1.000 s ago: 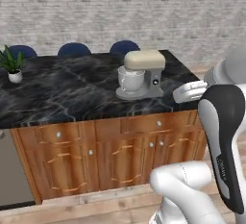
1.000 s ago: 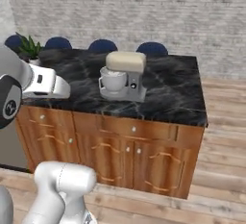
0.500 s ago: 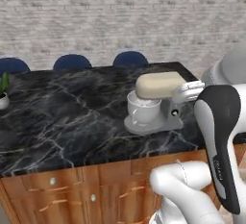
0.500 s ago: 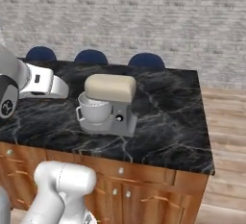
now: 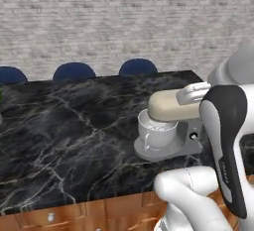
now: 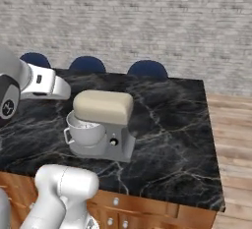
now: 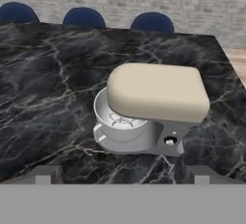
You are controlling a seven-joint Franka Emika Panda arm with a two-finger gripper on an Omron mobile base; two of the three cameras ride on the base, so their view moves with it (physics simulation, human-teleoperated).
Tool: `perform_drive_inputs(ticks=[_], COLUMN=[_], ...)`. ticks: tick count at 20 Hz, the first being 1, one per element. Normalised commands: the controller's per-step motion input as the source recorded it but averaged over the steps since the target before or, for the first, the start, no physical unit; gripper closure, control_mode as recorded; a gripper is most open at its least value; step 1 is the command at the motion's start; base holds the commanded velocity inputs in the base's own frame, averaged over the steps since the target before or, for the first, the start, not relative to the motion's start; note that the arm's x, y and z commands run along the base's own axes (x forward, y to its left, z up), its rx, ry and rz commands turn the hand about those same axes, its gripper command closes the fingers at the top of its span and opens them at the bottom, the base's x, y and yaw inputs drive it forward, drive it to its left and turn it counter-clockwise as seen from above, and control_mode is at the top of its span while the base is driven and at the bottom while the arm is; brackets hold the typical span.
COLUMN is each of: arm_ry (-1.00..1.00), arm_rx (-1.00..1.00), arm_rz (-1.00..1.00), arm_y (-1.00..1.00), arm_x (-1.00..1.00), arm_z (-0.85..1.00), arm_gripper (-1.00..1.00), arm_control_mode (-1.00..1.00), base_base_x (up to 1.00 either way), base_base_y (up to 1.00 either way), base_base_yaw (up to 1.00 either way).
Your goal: Navigate to the stand mixer.
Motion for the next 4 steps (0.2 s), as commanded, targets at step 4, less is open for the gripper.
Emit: perform_drive_inputs(ticks=[4], arm_ry=[0.0], arm_rx=[0.0], arm_rz=[0.0], arm_y=[0.0], arm_x=[0.0], arm_z=[0.0], arm_gripper=[-1.0], arm_control_mode=[1.0], base_base_x=[1.0], base_base_y=[-0.22], base_base_yaw=[-0.08])
